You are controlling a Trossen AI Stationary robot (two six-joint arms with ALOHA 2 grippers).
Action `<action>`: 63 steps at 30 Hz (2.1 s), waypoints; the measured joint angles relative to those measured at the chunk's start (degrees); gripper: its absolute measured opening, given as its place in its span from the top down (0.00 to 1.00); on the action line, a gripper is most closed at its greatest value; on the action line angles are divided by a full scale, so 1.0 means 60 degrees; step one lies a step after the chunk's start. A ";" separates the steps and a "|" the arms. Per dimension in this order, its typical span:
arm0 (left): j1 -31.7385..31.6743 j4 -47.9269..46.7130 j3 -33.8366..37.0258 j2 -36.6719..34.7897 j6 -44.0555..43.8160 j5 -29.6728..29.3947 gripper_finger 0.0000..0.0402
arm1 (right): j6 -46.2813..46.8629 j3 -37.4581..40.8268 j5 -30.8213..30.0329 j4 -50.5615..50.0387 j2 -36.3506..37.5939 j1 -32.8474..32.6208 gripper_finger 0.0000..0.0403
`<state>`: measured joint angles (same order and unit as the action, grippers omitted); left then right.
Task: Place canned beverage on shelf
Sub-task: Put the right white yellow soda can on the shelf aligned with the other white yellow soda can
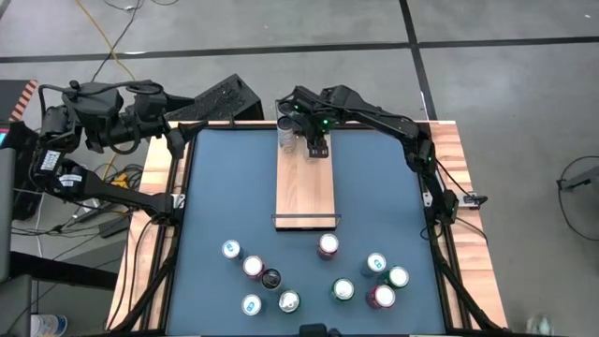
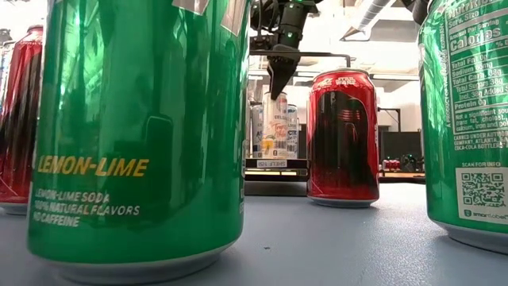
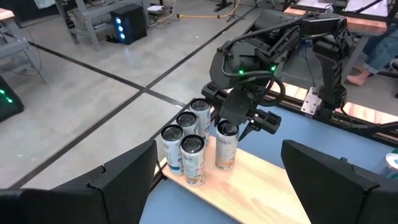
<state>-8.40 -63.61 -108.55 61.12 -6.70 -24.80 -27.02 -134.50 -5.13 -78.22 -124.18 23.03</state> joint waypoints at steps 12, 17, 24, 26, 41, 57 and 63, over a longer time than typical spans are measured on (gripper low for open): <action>0.0000 0.0002 0.0000 0.0000 0.0006 0.0000 0.17 | -0.0531 -0.0081 -0.0908 0.0550 0.0194 -0.0076 0.25; 0.0001 0.0000 0.0000 0.0000 0.0060 0.0000 0.17 | -0.0572 -0.0082 -0.1297 0.0591 0.0408 -0.0217 0.25; 0.0001 -0.0393 -0.0004 -0.0007 0.0069 -0.0004 0.17 | -0.0472 -0.0058 -0.1958 -0.0283 0.1053 -0.0486 0.25; 0.0000 -0.0507 -0.0004 -0.0004 0.0069 -0.0006 0.17 | -0.0118 -0.0058 -0.1727 -0.0552 0.1244 -0.0558 0.26; 0.0002 -0.0490 -0.0005 -0.0536 0.0251 -0.0011 0.17 | 0.1610 0.0933 0.1568 -0.1957 0.1836 0.0280 0.40; 0.0002 0.0180 0.0694 -0.0590 0.0751 -0.0705 0.17 | 0.0875 0.4465 0.3384 -0.1784 0.1858 0.0753 0.80; 0.0001 0.1294 0.1352 -0.0703 0.0758 -0.0706 0.17 | 0.0290 0.4484 0.3442 -0.0558 0.2737 0.0736 0.98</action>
<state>-8.39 -55.84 -100.44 56.90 -2.15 -29.03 -25.28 -107.59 15.52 -81.56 -107.76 27.44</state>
